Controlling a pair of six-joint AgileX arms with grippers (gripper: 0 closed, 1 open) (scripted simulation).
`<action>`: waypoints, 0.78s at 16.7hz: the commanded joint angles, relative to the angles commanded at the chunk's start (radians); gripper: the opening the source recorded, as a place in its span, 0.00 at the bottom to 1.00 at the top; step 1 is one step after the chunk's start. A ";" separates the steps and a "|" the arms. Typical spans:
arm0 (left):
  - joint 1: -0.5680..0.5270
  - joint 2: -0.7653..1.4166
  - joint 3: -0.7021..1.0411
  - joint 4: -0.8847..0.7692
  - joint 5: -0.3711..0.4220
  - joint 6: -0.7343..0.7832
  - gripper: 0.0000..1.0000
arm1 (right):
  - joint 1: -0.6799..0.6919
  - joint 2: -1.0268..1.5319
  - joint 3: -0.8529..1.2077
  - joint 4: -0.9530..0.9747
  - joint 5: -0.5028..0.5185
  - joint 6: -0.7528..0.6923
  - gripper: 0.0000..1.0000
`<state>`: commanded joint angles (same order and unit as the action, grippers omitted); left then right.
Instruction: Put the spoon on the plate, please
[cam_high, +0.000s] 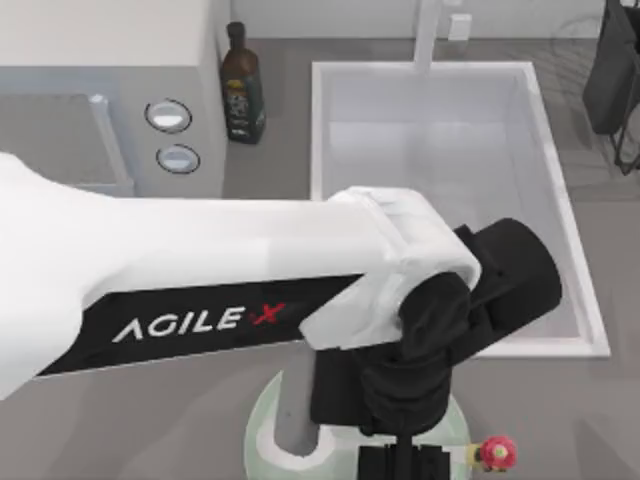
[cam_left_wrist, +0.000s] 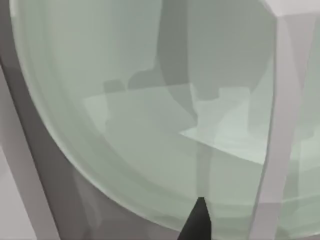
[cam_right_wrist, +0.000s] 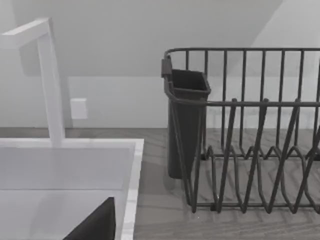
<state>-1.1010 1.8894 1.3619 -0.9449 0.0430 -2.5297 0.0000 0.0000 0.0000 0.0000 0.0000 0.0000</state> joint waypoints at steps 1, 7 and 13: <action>-0.002 -0.002 -0.002 0.009 0.001 0.001 0.00 | 0.000 0.000 0.000 0.000 0.000 0.000 1.00; 0.012 -0.002 -0.014 0.041 -0.014 -0.008 0.00 | 0.000 0.000 0.000 0.000 0.000 0.000 1.00; 0.057 0.031 -0.035 0.032 -0.051 -0.032 0.00 | 0.000 0.000 0.000 0.000 0.000 0.000 1.00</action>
<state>-1.0438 1.9202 1.3268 -0.9128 -0.0077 -2.5616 0.0000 0.0000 0.0000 0.0000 0.0000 0.0000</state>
